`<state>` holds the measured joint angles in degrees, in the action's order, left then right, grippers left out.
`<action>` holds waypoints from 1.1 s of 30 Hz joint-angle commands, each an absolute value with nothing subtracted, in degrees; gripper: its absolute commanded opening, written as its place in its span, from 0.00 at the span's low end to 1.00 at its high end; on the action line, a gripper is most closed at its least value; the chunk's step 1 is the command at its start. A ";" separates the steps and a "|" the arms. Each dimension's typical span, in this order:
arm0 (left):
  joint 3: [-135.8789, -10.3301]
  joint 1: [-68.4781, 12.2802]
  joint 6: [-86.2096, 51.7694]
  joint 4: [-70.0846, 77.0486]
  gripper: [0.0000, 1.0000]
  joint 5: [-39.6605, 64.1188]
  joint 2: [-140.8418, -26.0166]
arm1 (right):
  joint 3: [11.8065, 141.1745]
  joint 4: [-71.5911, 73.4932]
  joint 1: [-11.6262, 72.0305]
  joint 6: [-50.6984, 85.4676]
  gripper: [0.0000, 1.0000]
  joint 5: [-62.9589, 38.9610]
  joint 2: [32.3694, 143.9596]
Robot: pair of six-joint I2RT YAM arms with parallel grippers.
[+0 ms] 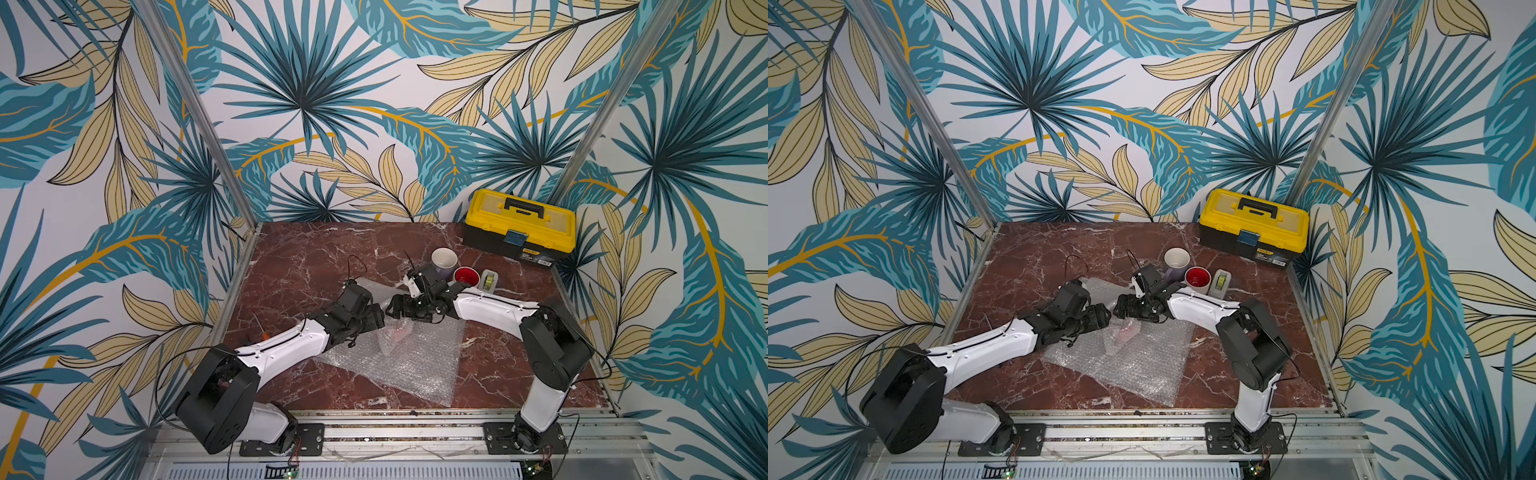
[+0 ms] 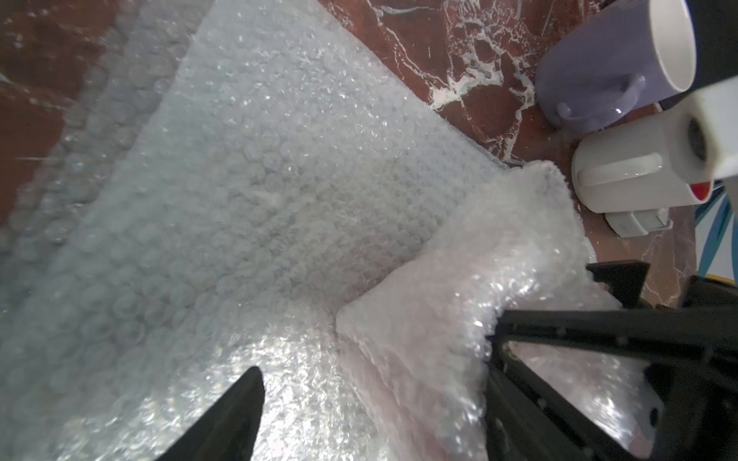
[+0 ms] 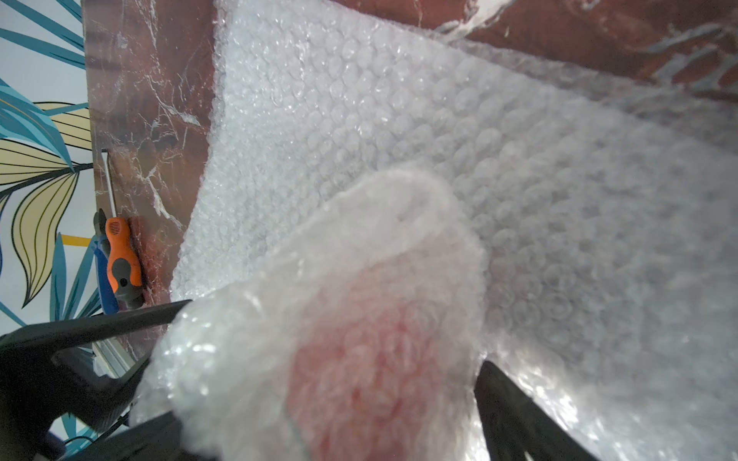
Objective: Wrap mugs in bubble wrap
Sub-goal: Wrap the mug in bubble wrap.
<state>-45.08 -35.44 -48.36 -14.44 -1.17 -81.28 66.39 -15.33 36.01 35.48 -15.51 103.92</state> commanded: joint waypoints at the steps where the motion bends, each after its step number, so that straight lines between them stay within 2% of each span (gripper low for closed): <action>1: -47.08 -35.51 -50.07 -15.38 0.84 -2.90 -83.44 | 63.19 -24.30 36.74 35.21 0.87 -13.23 105.80; 14: -45.59 -35.54 -50.45 -15.38 0.84 -2.94 -85.08 | 63.96 -24.37 36.82 34.82 0.87 -12.00 98.35; 23: -44.84 -35.60 -49.60 -13.51 0.84 -1.41 -82.99 | 65.58 -27.35 36.76 34.77 0.85 -7.21 103.23; 33: -42.16 -35.60 -47.98 -7.43 0.87 0.11 -77.34 | 64.07 -24.88 36.90 35.87 0.84 -9.05 106.52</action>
